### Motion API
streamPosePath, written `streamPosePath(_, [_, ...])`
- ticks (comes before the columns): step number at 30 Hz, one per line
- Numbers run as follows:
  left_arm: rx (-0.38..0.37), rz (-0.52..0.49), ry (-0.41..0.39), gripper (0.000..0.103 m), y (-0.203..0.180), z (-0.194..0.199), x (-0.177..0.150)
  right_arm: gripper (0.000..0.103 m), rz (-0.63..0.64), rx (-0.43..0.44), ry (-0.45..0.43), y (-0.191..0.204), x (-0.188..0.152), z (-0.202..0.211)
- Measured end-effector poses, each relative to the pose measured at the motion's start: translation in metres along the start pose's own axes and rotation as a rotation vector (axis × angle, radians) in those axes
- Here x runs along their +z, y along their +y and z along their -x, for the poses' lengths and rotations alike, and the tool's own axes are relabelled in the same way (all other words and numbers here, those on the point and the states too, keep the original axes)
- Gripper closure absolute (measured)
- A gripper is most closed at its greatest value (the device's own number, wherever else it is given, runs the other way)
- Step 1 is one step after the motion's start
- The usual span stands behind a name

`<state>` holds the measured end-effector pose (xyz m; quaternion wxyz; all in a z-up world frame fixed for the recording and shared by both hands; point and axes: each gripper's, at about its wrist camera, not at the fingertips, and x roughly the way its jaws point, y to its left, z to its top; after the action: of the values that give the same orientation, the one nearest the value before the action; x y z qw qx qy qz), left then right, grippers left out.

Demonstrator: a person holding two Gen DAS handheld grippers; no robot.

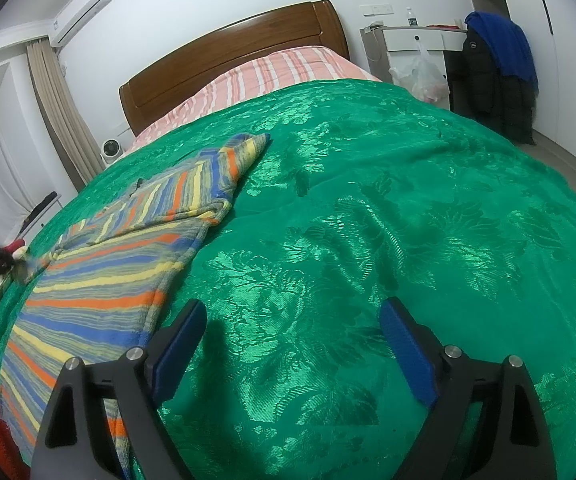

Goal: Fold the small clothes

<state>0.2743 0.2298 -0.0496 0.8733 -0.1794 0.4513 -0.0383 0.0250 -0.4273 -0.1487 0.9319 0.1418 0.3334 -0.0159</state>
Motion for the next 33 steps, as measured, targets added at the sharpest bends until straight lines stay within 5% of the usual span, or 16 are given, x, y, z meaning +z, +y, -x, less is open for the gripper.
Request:
streamPosePath(5, [-0.135,-0.316,-0.055,0.1,-0.149,0.035,0.013,0.014,0.004,-0.001,0.004,0.001,0.0,-0.001])
streamPosePath(10, [-0.233,-0.522,-0.005,0.098,-0.266,0.006,-0.014,0.014,0.004,0.004,0.004,0.001,0.001,-0.001])
streamPosePath(11, [-0.254,-0.551,0.039,0.092,-0.284,-0.009,-0.025,0.014,0.003,0.006,0.003,0.0,0.001,0.0])
streamPosePath(13, [-0.265,-0.57,0.141,0.061,-0.304,-0.04,-0.052,0.014,0.003,0.007,0.003,0.0,0.001,0.0])
streamPosePath(14, [-0.258,-0.566,0.165,0.037,-0.305,-0.051,-0.058,0.014,0.003,0.008,0.002,0.0,0.0,-0.001])
streamPosePath(15, [-0.26,-0.559,0.165,0.033,-0.304,-0.055,-0.065,0.014,0.003,0.009,0.002,0.0,0.0,-0.001])
streamPosePath(19, [-0.239,-0.489,0.144,0.033,-0.276,-0.063,-0.051,0.013,0.001,0.016,0.001,0.0,0.001,-0.001])
streamPosePath(25, [-0.034,-0.331,0.181,0.036,-0.176,-0.078,-0.032,0.011,0.007,0.026,0.01,0.0,0.002,-0.002])
streamPosePath(28, [-0.079,-0.253,0.263,0.037,-0.146,-0.097,-0.045,0.011,0.008,0.026,0.01,0.0,0.002,-0.003])
streamPosePath(29, [-0.143,-0.224,0.279,0.04,-0.14,-0.099,-0.051,0.011,0.008,0.026,0.01,0.001,0.002,-0.003])
streamPosePath(31, [-0.273,-0.202,0.298,0.083,-0.136,-0.098,-0.062,0.011,0.009,0.025,0.01,0.001,0.002,-0.003])
streamPosePath(32, [-0.254,-0.241,0.295,0.097,-0.137,-0.096,-0.07,0.011,0.01,0.024,0.011,0.001,0.002,-0.004])
streamPosePath(33, [-0.204,-0.266,0.283,0.097,-0.135,-0.095,-0.075,0.011,0.011,0.023,0.011,0.001,0.002,-0.004])
